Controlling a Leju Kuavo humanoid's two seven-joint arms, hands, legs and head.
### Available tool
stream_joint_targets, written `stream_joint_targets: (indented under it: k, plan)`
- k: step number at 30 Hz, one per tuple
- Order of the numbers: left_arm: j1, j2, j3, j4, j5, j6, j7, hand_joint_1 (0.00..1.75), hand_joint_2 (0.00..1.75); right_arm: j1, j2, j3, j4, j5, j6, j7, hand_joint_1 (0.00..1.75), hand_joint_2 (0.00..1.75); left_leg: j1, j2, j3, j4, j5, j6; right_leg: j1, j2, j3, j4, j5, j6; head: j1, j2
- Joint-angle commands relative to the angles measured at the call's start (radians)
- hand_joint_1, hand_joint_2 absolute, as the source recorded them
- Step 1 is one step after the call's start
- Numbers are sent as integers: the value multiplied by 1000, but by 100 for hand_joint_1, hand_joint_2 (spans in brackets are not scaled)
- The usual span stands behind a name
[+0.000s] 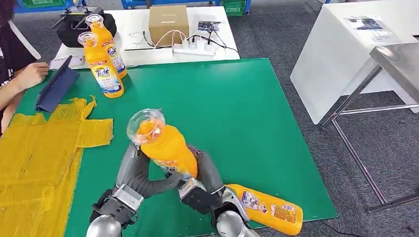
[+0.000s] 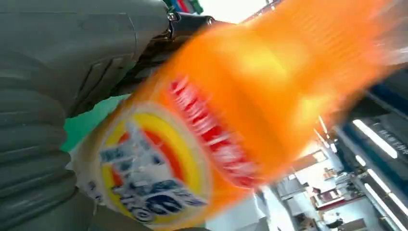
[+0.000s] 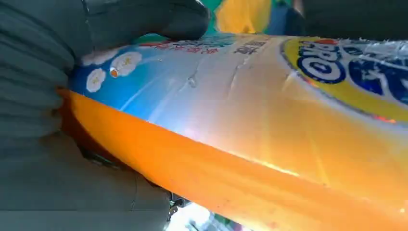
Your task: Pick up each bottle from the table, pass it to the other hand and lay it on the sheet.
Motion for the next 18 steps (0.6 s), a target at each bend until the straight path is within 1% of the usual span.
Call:
stream_joint_targets:
  k: [1, 4, 6, 9, 11, 12, 13, 14, 15, 16, 18]
  plan:
    - [-43, -23, 31, 121, 18, -11, 12, 0, 175, -1, -33, 141, -84, 75, -45, 1, 175, 175, 0, 0, 3, -1, -1, 0, 0, 0, 3, 0, -1, -1, 0, 0]
    - [-41, -29, 39, 121, 27, -12, 17, 0, 175, -9, -43, 153, -79, 90, -63, -9, 175, 175, 0, 0, 6, 0, -2, 1, 0, 0, 6, -1, -2, -2, 0, 0]
    - [-49, -38, 63, 137, 61, -19, 25, 0, 175, -10, -43, 185, -68, 139, -106, -5, 175, 175, 0, 1, 3, 0, -1, 1, 0, 1, 3, -1, -1, -2, 0, 0]
    - [-53, -46, 90, 145, 101, -27, 21, 0, 175, -21, -46, 222, -37, 173, -138, 11, 175, 175, 0, 1, 6, -1, -2, 1, 0, 1, 6, -1, -2, -3, 0, 0]
    - [-55, -53, 107, 143, 123, -24, 20, 0, 175, -33, -46, 239, -2, 183, -159, 19, 175, 175, 0, 1, 3, -1, -1, 0, 0, 1, 3, -1, -1, -2, 0, 0]
    - [-54, -60, 119, 139, 149, -25, 16, 17, 175, -38, -46, 244, 13, 180, -157, 21, 175, 175, 0, 2, 7, -1, -2, 0, 0, 2, 6, -1, -2, -3, 0, 0]
    - [-52, -63, 129, 133, 169, -22, 10, 175, 175, -43, -44, 245, 30, 176, -157, 23, 175, 175, 0, 1, 4, -1, -1, 0, 0, 1, 4, -1, -1, -2, 0, 0]
    - [-51, -65, 135, 127, 193, -26, 3, 175, 175, -49, -43, 249, 50, 173, -156, 23, 175, 175, 0, 1, 7, -1, -2, 0, 0, 2, 6, -1, -2, -3, 0, 0]
    - [-48, -64, 143, 112, 228, -34, -7, 175, 175, -58, -37, 247, 87, 164, -158, 28, 175, 175, 0, 1, 5, -1, -1, 0, 0, 1, 4, -1, -1, -2, 0, 0]
    - [-47, -60, 142, 106, 233, -34, -8, 175, 175, -62, -35, 247, 104, 162, -166, 26, 175, 175, 0, 1, 7, -1, -2, 0, 0, 1, 7, -1, -2, -3, 0, 0]
    - [-45, -59, 143, 97, 238, -32, -10, 175, 175, -66, -32, 245, 123, 157, -168, 28, 175, 175, 0, 1, 4, -1, -1, 0, 0, 1, 4, -1, -1, -2, 0, 0]
